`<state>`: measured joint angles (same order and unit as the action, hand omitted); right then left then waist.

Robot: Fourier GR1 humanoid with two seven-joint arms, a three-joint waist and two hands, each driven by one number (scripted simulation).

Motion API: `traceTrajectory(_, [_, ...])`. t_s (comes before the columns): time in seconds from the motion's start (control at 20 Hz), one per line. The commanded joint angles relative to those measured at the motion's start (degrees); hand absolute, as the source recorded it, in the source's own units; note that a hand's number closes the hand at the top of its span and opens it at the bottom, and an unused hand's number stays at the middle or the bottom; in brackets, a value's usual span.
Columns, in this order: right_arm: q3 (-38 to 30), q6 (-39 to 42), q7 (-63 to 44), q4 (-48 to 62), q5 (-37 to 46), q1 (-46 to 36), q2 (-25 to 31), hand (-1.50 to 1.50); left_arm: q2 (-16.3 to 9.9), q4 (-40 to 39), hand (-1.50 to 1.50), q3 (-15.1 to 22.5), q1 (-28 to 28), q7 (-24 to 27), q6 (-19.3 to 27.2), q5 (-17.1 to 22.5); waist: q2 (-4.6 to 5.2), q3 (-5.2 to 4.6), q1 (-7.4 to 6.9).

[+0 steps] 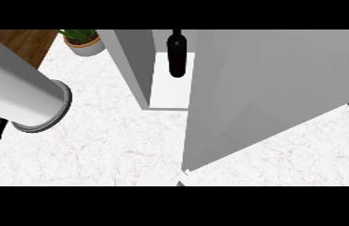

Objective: Pick up the wine, place it into the cabinet and close the cabinet

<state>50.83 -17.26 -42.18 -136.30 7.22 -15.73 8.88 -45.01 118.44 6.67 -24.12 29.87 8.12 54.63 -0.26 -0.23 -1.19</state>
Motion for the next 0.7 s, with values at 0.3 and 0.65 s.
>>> traceTrajectory(0.3, [-5.28,-8.88,0.29,15.73,-11.22,-22.47,-8.42,1.50,2.86,1.97,-1.50,3.45,4.12,-2.91,4.19,-2.72,0.63,0.10,-1.36])
traceTrajectory(0.65, [-12.98,-13.76,4.97,33.85,-19.43,-43.24,-8.77,1.50,3.36,1.16,-1.50,1.76,6.47,-5.94,4.91,-1.82,0.52,0.13,-1.25])
